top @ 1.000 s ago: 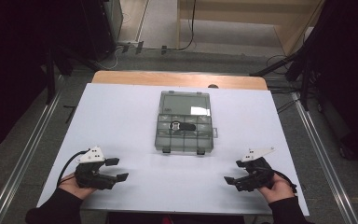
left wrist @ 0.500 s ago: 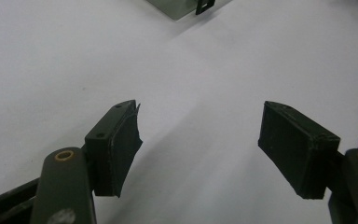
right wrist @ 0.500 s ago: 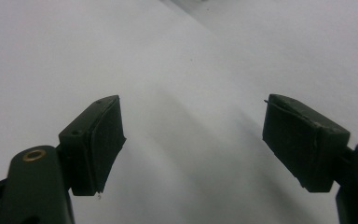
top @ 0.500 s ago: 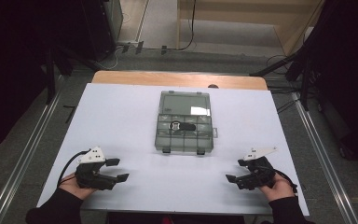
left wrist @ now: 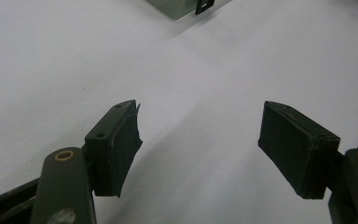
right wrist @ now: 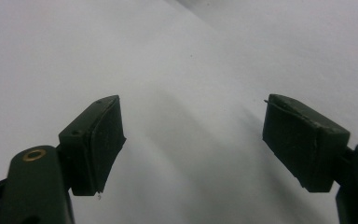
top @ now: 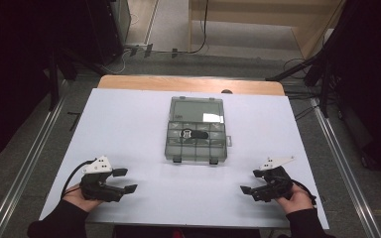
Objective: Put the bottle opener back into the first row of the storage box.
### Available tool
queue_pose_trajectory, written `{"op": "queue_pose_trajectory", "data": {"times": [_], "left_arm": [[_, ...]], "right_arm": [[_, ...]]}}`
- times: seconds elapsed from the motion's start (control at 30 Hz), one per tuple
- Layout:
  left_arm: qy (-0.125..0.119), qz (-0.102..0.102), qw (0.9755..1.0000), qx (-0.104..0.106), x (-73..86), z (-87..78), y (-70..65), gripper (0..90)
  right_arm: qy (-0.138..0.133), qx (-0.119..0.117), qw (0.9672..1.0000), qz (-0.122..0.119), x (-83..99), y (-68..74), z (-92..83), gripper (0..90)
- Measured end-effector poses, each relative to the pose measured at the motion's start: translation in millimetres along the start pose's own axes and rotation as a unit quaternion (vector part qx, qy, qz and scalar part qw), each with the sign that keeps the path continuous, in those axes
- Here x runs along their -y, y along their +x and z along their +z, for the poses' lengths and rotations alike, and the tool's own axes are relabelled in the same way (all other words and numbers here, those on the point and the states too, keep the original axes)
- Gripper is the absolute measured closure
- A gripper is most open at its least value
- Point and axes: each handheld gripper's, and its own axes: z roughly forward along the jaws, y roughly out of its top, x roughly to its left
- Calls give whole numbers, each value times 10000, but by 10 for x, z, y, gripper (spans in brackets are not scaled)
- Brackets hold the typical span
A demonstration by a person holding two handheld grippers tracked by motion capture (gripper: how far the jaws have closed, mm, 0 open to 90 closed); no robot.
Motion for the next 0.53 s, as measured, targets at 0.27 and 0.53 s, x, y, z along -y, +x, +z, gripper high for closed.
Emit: {"op": "queue_pose_trajectory", "data": {"times": [0.27, 0.53], "left_arm": [[15, 7, 10000, -2, 0, 0, -2, 284], [-10, -2, 10000, 4, 0, -2, 0, 284]], "right_arm": [[23, -24, 10000, -41, -1, 11, 4, 210], [13, -21, 10000, -48, -1, 12, 2, 210]]}}
